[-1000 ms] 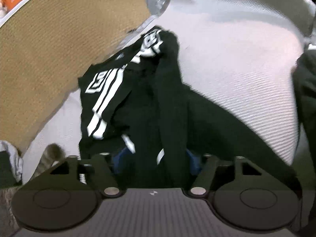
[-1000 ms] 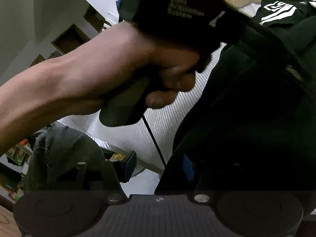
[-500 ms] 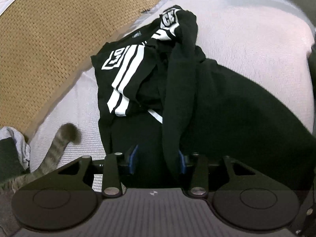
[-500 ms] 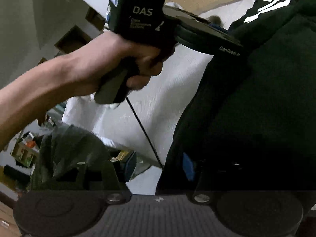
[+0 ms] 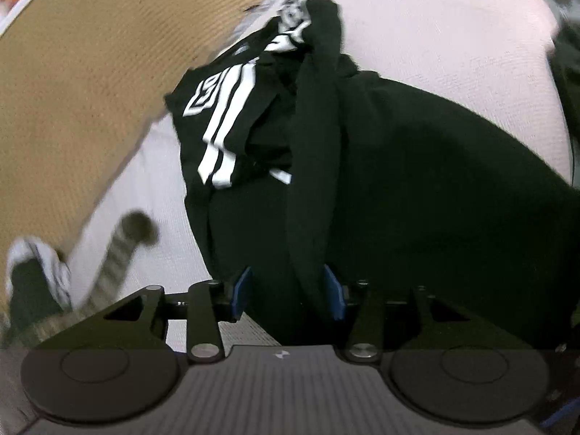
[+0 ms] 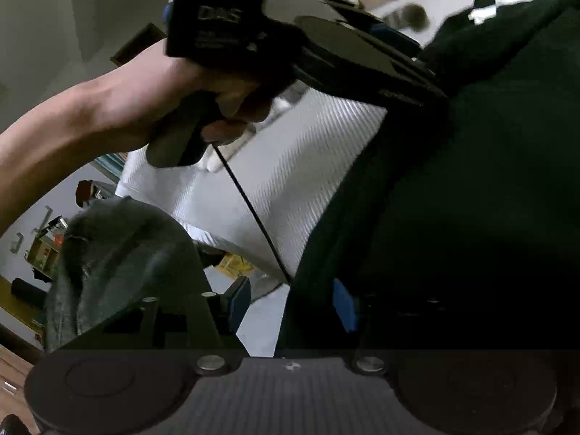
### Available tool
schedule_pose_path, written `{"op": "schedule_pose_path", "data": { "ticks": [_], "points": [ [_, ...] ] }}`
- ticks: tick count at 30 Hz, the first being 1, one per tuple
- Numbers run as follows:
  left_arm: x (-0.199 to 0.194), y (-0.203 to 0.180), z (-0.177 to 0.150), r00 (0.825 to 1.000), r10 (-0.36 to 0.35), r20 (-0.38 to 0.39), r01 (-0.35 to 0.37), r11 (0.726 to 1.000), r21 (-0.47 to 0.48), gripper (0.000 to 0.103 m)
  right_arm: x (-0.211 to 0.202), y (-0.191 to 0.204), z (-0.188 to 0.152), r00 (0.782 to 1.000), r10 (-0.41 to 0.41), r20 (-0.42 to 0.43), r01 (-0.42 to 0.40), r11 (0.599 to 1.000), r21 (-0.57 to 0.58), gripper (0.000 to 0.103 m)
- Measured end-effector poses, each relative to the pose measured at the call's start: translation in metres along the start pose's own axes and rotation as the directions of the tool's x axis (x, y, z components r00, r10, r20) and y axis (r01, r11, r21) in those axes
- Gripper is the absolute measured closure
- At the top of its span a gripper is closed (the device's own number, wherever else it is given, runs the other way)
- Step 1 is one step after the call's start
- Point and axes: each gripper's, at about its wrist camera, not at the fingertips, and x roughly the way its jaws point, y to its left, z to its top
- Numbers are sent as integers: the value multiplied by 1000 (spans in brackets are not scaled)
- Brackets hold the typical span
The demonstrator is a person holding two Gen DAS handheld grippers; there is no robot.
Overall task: Fold clothes
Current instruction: 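Grasp the striped shirt end with the left gripper while the right gripper holds the hem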
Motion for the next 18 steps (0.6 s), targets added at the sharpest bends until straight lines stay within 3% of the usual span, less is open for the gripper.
{"op": "schedule_pose_path", "data": {
  "ticks": [2,8,14,18],
  "points": [
    [-2,6,-4,1000,-14,8,14,999,-53,53,0,-5,-2,1000,-1,-2,1,1000,23,48],
    [-11,6,-11,1000,12,21,-12,1000,-2,51,7,-20,-4,999,-29,-40,32,995,90,48],
    [-10,-5,-25,1000,13,-12,-12,999,39,52,-11,-10,-1,999,-35,20,34,999,37,48],
    [-15,-2,-33,1000,12,-7,-12,1000,-16,52,-26,-16,5,998,-32,48,30,999,38,48]
  ]
}}
